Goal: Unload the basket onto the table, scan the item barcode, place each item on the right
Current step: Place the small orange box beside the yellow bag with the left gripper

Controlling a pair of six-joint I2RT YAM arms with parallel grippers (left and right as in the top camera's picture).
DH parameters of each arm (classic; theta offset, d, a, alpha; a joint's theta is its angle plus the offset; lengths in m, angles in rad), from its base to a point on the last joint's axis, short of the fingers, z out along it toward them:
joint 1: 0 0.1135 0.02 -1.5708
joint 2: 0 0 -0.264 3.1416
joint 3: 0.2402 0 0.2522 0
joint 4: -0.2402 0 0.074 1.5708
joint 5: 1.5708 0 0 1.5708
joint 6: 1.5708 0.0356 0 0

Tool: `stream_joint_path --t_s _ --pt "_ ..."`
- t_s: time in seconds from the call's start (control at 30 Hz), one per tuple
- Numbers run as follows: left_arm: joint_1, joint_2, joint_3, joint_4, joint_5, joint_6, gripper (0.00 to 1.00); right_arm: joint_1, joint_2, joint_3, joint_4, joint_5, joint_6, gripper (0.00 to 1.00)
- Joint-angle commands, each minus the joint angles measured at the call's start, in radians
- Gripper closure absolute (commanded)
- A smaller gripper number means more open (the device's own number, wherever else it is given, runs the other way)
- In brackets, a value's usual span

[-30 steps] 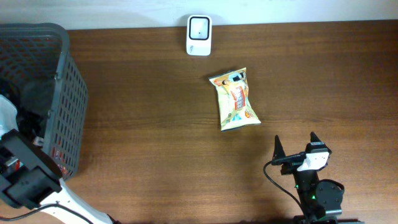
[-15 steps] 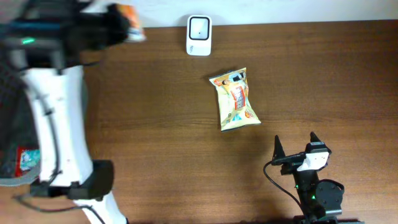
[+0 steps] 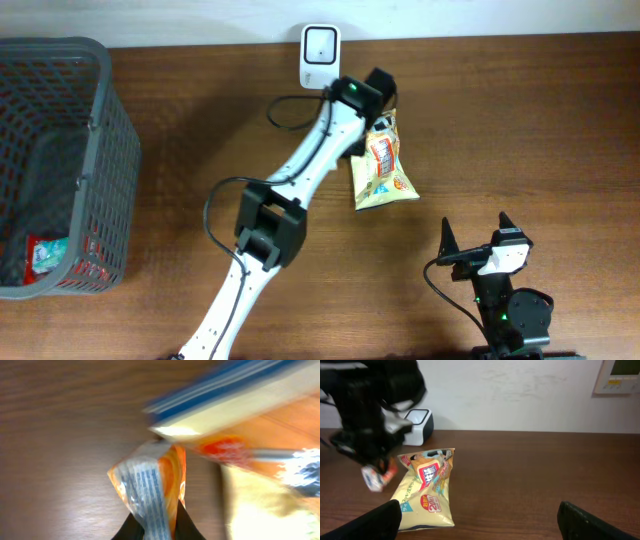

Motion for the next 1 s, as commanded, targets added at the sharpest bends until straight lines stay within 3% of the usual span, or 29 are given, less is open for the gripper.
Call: stream_joint_path --t_s 0.0,0.13,0.23,0.33,0.37,0.43,0.47,0.6,0.63,0.67,0.8,0.83,0.9,0.97 --pt "-0.064 0.039 0.008 0.064 0.067 -0.019 0.99 -0.005 -0.006 -0.007 -0.004 0.005 0.001 0.02" --pt "-0.136 0.043 0.008 0.175 0.13 -0.019 1.0 -0.005 -0.006 -0.007 -0.004 0.005 0.001 0.02" --pt "-0.145 0.042 0.013 0.166 0.109 -0.015 1.0 -0.005 -0.006 -0.007 -0.004 0.005 0.001 0.02" --pt "-0.107 0.035 0.072 0.002 -0.167 -0.011 1.0 -0.005 -0.006 -0.007 -0.004 0.005 0.001 0.02" --pt "-0.095 0.035 0.076 -0.035 -0.168 -0.012 1.0 -0.005 -0.006 -0.007 -0.004 0.005 0.001 0.02" --pt "-0.091 0.035 0.076 -0.058 -0.15 -0.012 1.0 -0.005 -0.006 -0.007 -0.004 0.005 0.001 0.02" --pt "-0.093 0.035 0.076 -0.053 -0.081 -0.012 0.93 -0.005 -0.006 -0.007 -0.004 0.005 0.001 0.02" --pt "-0.113 0.035 0.076 -0.045 0.163 -0.012 0.95 -0.005 -0.006 -0.007 -0.004 0.005 0.001 0.02" --pt "-0.124 0.035 0.076 -0.047 0.166 -0.011 0.64 -0.005 -0.006 -0.007 -0.004 0.005 0.001 0.02" --pt "-0.131 0.035 0.076 -0.046 0.166 -0.011 0.26 -0.005 -0.006 -0.007 -0.004 0.005 0.001 0.02" --pt "-0.123 0.035 0.136 -0.071 0.163 -0.011 0.32 -0.005 -0.006 -0.007 -0.004 0.005 0.001 0.02" --pt "-0.119 0.035 0.186 -0.096 0.163 -0.011 0.38 -0.005 -0.006 -0.007 -0.004 0.005 0.001 0.02" --pt "-0.109 0.035 0.295 -0.139 0.163 -0.011 0.7 -0.005 -0.006 -0.007 -0.004 0.005 0.001 0.02" --pt "-0.099 0.035 0.323 -0.18 0.14 -0.011 0.78 -0.005 -0.006 -0.007 -0.004 0.005 0.001 0.01"
